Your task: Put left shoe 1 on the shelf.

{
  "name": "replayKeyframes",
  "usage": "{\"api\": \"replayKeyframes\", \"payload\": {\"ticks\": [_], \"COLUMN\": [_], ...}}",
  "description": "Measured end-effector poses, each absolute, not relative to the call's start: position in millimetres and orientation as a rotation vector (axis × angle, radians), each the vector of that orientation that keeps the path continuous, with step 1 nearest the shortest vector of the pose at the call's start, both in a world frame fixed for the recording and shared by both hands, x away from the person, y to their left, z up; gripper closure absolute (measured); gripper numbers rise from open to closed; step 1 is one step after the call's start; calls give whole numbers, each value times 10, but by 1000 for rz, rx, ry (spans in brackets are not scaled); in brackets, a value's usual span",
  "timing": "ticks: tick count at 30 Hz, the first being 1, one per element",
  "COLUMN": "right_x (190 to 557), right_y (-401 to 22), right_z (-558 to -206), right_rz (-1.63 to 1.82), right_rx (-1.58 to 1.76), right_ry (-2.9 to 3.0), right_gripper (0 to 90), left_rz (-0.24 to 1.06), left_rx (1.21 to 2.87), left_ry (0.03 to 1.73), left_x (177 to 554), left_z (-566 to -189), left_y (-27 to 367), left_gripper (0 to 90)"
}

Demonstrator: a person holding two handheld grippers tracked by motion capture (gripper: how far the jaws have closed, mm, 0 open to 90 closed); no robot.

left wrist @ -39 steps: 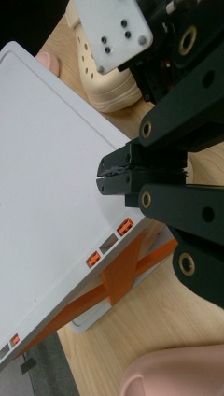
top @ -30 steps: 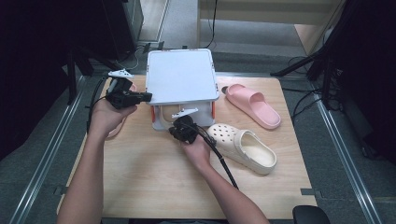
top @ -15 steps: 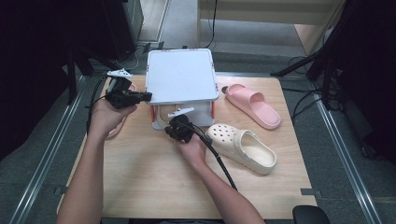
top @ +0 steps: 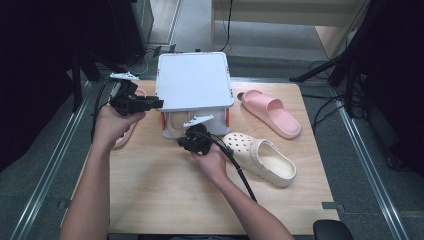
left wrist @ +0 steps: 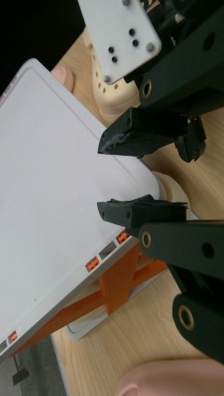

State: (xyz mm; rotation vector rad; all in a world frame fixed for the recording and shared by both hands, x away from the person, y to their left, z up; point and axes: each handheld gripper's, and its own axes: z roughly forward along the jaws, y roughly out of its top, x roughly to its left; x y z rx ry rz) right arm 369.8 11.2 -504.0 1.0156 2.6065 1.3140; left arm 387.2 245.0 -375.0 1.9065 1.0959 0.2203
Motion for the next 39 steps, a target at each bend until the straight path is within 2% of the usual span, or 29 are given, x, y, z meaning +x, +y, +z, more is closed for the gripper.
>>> {"api": "replayKeyframes", "payload": {"ticks": [6,17,31,39], "right_x": [3501,3323,3274,3253], "right_y": [-50,-455,-921,-1147], "right_z": [-4842,-4597,-4549,-4572], "right_rz": [1329,1402,1448,1426], "right_rx": [884,783,763,742], "right_ry": [2645,2641,2617,2643], "right_gripper": [846,800,754,703], "left_rz": [206,199,205,202], "left_rx": [1891,1924,1935,1937], "left_ry": [1074,1087,1104,1095], "left_x": [3747,3575,3366,3236], "left_z": [-3633,-3648,-3713,-3995], "left_y": [2419,2343,2321,2268], "left_gripper": [581,553,548,536]}}
